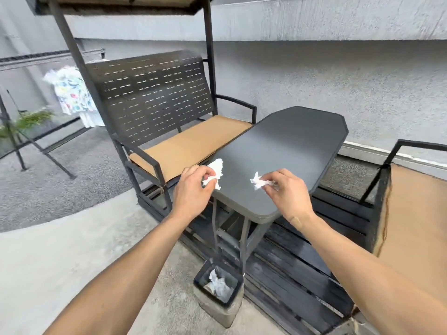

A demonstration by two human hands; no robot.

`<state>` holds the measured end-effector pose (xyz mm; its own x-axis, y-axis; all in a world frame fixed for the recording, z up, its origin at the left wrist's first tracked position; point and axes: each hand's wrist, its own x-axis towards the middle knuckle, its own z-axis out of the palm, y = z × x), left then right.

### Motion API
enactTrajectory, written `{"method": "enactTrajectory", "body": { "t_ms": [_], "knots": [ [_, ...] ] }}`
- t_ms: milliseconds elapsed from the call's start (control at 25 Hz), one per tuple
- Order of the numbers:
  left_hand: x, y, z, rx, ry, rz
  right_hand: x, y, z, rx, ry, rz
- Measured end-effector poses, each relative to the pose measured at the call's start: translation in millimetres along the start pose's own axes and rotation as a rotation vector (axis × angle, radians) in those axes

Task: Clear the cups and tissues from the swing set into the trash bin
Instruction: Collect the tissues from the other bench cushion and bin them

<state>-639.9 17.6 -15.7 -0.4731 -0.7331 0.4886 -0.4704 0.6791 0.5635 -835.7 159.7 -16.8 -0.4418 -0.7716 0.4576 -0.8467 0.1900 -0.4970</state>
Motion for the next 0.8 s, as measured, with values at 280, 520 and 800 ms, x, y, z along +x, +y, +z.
{"method": "enactTrajectory", "body": {
  "t_ms": [280,520,800],
  "knots": [
    [29.6,-111.2,-36.2,-0.015,-0.078,-0.029,37.5,-62.2,91.6,-0.007,-0.051,0.037],
    [52.8,-151.5,-18.9,-0.052,-0.156,-0.028,44.0,-69.8,130.4,0.016,-0.081,0.140],
    [70.0,-161.7,31.4,-0.077,-0.248,-0.064,62.5,-34.8,157.5,-0.007,-0.107,0.220]
  ]
}}
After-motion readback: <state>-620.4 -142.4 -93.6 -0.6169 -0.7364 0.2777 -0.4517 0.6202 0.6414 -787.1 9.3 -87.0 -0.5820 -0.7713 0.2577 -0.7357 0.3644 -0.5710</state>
